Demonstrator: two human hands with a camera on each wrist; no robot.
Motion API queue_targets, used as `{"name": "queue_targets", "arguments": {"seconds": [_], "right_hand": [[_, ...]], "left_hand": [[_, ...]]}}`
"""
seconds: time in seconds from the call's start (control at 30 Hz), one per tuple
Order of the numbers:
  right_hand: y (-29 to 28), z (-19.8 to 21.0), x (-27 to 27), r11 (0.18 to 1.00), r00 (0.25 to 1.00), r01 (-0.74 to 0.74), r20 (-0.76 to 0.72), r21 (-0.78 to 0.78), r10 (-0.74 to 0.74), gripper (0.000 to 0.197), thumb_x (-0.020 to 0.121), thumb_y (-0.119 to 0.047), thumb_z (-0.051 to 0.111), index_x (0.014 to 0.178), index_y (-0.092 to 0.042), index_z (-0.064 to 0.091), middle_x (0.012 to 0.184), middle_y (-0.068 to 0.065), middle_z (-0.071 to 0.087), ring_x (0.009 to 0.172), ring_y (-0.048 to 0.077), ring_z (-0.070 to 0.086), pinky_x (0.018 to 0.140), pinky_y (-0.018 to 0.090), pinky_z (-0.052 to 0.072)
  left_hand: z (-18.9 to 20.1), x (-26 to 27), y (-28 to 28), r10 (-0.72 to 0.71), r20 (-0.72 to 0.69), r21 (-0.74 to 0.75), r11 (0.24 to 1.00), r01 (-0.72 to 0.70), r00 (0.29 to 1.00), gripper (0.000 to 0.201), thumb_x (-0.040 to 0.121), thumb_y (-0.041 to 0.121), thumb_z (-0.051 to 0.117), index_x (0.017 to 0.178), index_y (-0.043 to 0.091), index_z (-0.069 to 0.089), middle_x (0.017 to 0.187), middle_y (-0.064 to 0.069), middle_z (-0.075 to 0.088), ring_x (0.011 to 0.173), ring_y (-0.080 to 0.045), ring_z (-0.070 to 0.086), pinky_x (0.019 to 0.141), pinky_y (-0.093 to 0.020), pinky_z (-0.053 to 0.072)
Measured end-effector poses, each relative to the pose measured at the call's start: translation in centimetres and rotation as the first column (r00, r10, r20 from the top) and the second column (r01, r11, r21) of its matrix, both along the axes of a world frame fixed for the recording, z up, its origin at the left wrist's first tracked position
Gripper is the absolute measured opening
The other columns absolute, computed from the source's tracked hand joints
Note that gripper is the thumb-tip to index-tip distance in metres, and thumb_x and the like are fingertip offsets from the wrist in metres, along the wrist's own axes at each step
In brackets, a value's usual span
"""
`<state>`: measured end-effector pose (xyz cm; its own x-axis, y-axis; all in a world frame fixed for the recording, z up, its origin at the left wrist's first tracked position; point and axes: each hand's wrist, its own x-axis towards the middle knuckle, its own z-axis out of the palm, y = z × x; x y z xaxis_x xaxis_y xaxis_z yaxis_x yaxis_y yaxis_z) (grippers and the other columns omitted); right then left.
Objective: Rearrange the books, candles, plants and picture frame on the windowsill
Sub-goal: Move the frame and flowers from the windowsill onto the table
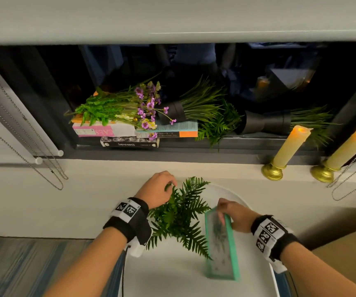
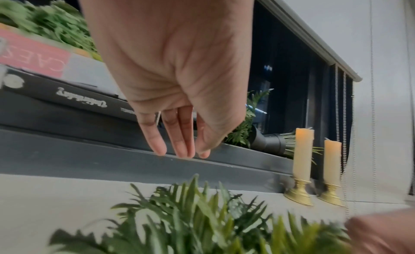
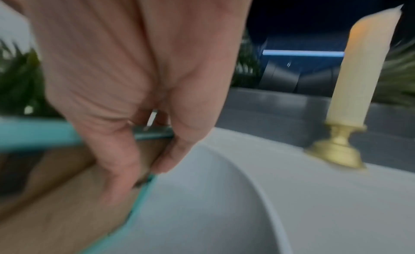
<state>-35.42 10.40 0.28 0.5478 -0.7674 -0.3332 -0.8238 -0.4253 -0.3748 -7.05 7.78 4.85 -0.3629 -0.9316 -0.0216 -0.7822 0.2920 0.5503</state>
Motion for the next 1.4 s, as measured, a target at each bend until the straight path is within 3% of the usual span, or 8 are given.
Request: {"name": "queue_targets", "arguments": {"seconds": [0.2, 0.33, 0.53, 0.63, 0.73, 0.9, 1.17, 1.4], "right_hand": [[-0.8, -3.1, 0.3, 0.998, 0.997, -0.014, -0.082, -0.058, 0.009, 0.015, 0.085, -0.011, 0.058, 0.096, -0.022, 0.056, 0.11, -0.006, 0.046, 0.095, 0.018, 0.053, 0.088, 0.029, 0.049], [-1.5, -3.9, -0.1, 1.0, 0.975, -0.017, -0.222, 0.019, 0.021, 0.038, 0.085, -0.002, 0.047, 0.111, -0.03, 0.045, 0.125, -0.005, 0.042, 0.105, 0.025, 0.052, 0.094, 0.038, 0.045], [-2.1, -6.2, -0.3, 0.997, 0.973, -0.054, -0.221, 0.064, 0.067, 0.056, 0.085, 0.001, 0.05, 0.139, -0.012, 0.038, 0.15, 0.001, 0.021, 0.135, 0.016, 0.035, 0.105, 0.01, 0.018], [-2.9, -4.9, -0.4, 0.999, 0.987, -0.006, -0.159, 0.05, 0.014, 0.05, 0.076, -0.002, 0.059, 0.121, -0.024, 0.051, 0.148, -0.007, 0.016, 0.132, 0.011, 0.039, 0.101, 0.01, 0.026], [-5.4, -0.9, 0.2, 1.0, 0.995, 0.016, -0.097, -0.001, -0.016, 0.031, 0.078, -0.013, 0.062, 0.083, -0.039, 0.045, 0.125, -0.012, 0.04, 0.109, 0.006, 0.053, 0.087, 0.009, 0.038], [-9.5, 9.5, 5.0, 0.991, 1.0, 0.011, 0.031, -0.132, -0.007, 0.016, 0.087, -0.018, 0.06, 0.076, -0.028, 0.055, 0.081, -0.009, 0.062, 0.077, 0.003, 0.059, 0.068, 0.011, 0.044], [-12.5, 17.9, 13.7, 0.947, 0.979, -0.078, 0.155, -0.311, 0.132, 0.018, 0.084, -0.028, 0.068, 0.074, -0.029, 0.052, 0.072, -0.009, 0.059, 0.064, 0.001, 0.051, 0.063, 0.018, 0.043], [-14.0, 17.1, 17.2, 0.941, 0.97, -0.094, 0.185, -0.324, 0.16, 0.015, 0.085, -0.025, 0.066, 0.076, -0.028, 0.055, 0.077, -0.009, 0.062, 0.068, 0.006, 0.056, 0.063, 0.018, 0.042]], "left_hand": [[0.8, 3.0, -2.3, 0.152, 0.039, -0.078, 0.986, -0.148, 0.988, 0.02, 0.089, 0.008, 0.052, 0.1, 0.016, 0.066, 0.111, 0.002, 0.058, 0.108, -0.018, 0.053, 0.093, -0.033, 0.044], [2.1, 4.3, -3.4, 0.224, 0.03, -0.157, 0.964, -0.217, 0.974, 0.018, 0.088, 0.008, 0.052, 0.098, 0.016, 0.066, 0.112, 0.001, 0.058, 0.108, -0.019, 0.052, 0.09, -0.031, 0.042], [3.7, 7.0, -5.5, 0.268, 0.003, -0.265, 0.929, -0.258, 0.963, 0.017, 0.084, 0.006, 0.053, 0.088, 0.017, 0.066, 0.1, 0.002, 0.063, 0.103, -0.022, 0.055, 0.09, -0.038, 0.045], [5.1, 8.3, -6.3, 0.3, -0.01, -0.367, 0.886, -0.283, 0.954, 0.017, 0.084, 0.003, 0.054, 0.084, 0.014, 0.067, 0.097, 0.0, 0.065, 0.099, -0.022, 0.055, 0.09, -0.032, 0.041], [7.4, 9.9, -7.1, 0.364, -0.063, -0.533, 0.775, -0.34, 0.929, 0.013, 0.08, 0.003, 0.056, 0.078, 0.015, 0.06, 0.088, 0.001, 0.059, 0.088, -0.02, 0.051, 0.083, -0.038, 0.045], [11.2, 12.5, -9.6, 0.512, -0.058, -0.689, 0.601, -0.405, 0.857, 0.037, 0.067, 0.016, 0.069, 0.1, 0.013, 0.051, 0.107, -0.007, 0.048, 0.097, -0.024, 0.045, 0.082, -0.032, 0.035], [12.4, 14.8, -14.9, 0.5, 0.349, -0.444, 0.833, -0.33, 0.793, 0.104, 0.061, 0.029, 0.079, 0.146, 0.011, 0.021, 0.146, -0.015, 0.031, 0.141, -0.034, 0.018, 0.115, -0.047, 0.017], [12.9, 15.0, -16.7, 0.387, 0.44, -0.238, 0.92, -0.31, 0.81, 0.095, 0.059, 0.03, 0.078, 0.14, 0.016, 0.031, 0.136, -0.012, 0.043, 0.128, -0.034, 0.038, 0.111, -0.05, 0.026]]}}
